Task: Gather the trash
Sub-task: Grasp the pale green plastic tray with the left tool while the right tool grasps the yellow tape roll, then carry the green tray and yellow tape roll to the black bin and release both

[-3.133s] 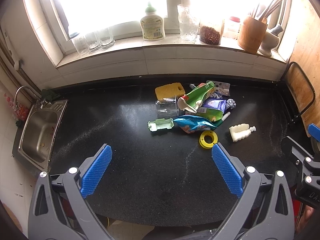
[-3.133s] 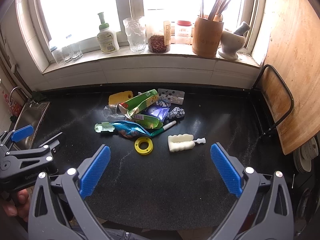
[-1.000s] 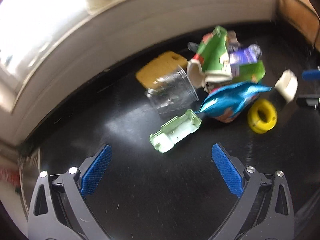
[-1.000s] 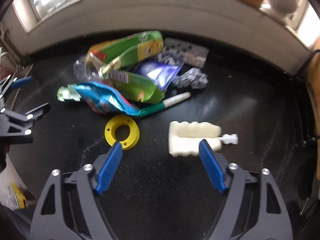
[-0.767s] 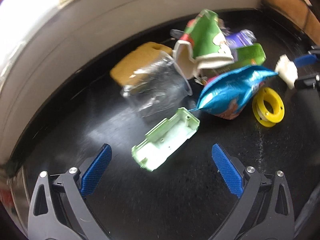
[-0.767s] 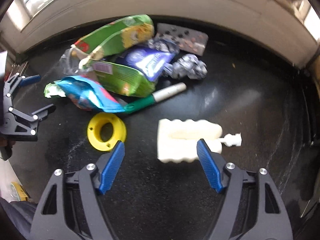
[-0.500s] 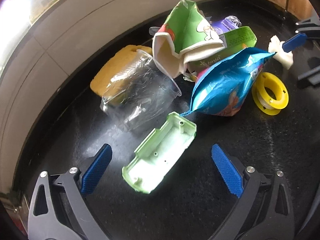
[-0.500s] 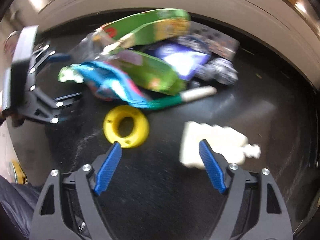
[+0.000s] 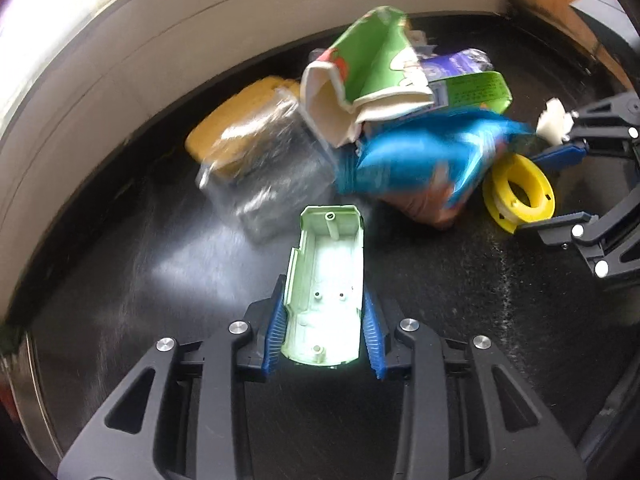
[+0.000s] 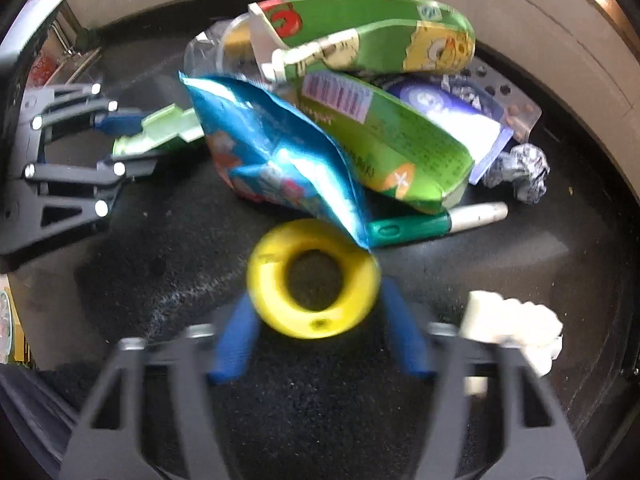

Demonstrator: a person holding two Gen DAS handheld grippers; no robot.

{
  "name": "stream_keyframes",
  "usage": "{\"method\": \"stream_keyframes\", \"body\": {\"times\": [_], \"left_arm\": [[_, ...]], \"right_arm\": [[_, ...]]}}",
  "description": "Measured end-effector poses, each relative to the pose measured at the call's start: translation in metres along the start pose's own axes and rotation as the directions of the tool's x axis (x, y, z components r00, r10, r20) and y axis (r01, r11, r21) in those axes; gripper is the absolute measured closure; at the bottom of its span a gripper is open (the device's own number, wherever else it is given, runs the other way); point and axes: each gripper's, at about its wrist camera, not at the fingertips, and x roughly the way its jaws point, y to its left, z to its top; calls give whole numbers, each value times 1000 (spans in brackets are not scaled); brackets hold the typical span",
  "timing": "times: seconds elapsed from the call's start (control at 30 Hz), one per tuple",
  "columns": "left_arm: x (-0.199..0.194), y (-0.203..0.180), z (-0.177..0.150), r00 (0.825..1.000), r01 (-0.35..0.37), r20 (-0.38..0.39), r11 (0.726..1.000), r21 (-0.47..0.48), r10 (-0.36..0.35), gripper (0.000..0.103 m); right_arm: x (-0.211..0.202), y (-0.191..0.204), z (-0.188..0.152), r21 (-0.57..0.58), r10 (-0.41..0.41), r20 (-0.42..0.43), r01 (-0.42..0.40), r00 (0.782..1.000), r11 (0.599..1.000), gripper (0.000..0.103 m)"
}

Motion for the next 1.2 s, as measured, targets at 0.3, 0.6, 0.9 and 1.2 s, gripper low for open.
{"method": "stream_keyframes", "body": {"times": [0.3,0.6,0.9,1.2], "left_arm": [[-50,-15,-17,998,-41,-59,970,-238,28,69],[-101,-34,-28,996,-76,-65,941,-330,58,69],[-134,-21,-55,989,-150,-57,905,-398,139,69],[-185,26,-167,948,-315,-172,714,-625,268,69]], "right_arm": [[-59,3,-6,5,25,82,-25,996,1000,50],[-108,18,-41,-7,24,155,-23,988,1000,50],[-117,56,-36,-65,71,184,-60,980,996,50],[-105,220,-11,-381,320,76,-269,944,885,50]]}}
